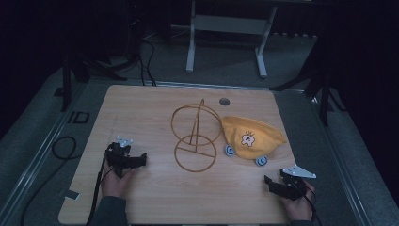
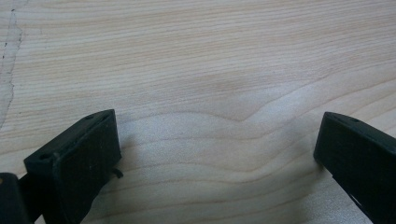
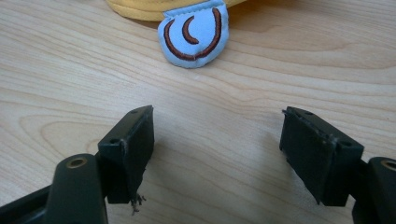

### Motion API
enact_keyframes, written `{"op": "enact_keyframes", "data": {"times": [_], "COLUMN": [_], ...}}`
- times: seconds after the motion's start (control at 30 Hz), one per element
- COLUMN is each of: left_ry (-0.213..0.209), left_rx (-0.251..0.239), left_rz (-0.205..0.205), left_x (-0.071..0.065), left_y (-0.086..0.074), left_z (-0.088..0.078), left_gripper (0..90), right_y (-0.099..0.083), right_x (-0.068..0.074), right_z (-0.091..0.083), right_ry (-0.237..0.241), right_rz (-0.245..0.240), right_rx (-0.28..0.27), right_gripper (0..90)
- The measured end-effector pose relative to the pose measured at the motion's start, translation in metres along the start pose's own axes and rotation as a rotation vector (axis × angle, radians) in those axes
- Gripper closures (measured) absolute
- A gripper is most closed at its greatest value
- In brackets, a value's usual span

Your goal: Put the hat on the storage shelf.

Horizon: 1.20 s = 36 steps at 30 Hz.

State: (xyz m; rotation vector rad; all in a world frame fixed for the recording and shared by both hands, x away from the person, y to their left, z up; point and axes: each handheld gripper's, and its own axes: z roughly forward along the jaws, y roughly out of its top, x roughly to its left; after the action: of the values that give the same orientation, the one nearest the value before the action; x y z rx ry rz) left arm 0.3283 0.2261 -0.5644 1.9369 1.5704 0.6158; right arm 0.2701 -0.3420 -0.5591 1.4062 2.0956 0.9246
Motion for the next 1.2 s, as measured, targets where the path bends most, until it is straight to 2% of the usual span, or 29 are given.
{"op": "enact_keyframes", "data": {"times": [0.63,1.03,1.2], "left_ry": [0.0,0.0,0.0], "left_rx": [-0.001,-0.002,-0.002], "left_rz": [-0.001,-0.003,-0.003], "left_x": [0.0,0.0,0.0], "left_y": [0.0,0.0,0.0], "left_z": [0.0,0.0,0.0], "left_gripper": [0.4,0.4,0.4], "right_y": [0.001,0.007,0.012], "right_x": [0.0,-0.003,-0.006], "right_z": [0.001,0.002,0.001], "right_ry": [0.018,0.047,0.083], "right_rz": [-0.018,-0.047,-0.091], "right_rx": [0.009,0.059,0.096], "right_gripper": [21.4,21.7,24.7]}}
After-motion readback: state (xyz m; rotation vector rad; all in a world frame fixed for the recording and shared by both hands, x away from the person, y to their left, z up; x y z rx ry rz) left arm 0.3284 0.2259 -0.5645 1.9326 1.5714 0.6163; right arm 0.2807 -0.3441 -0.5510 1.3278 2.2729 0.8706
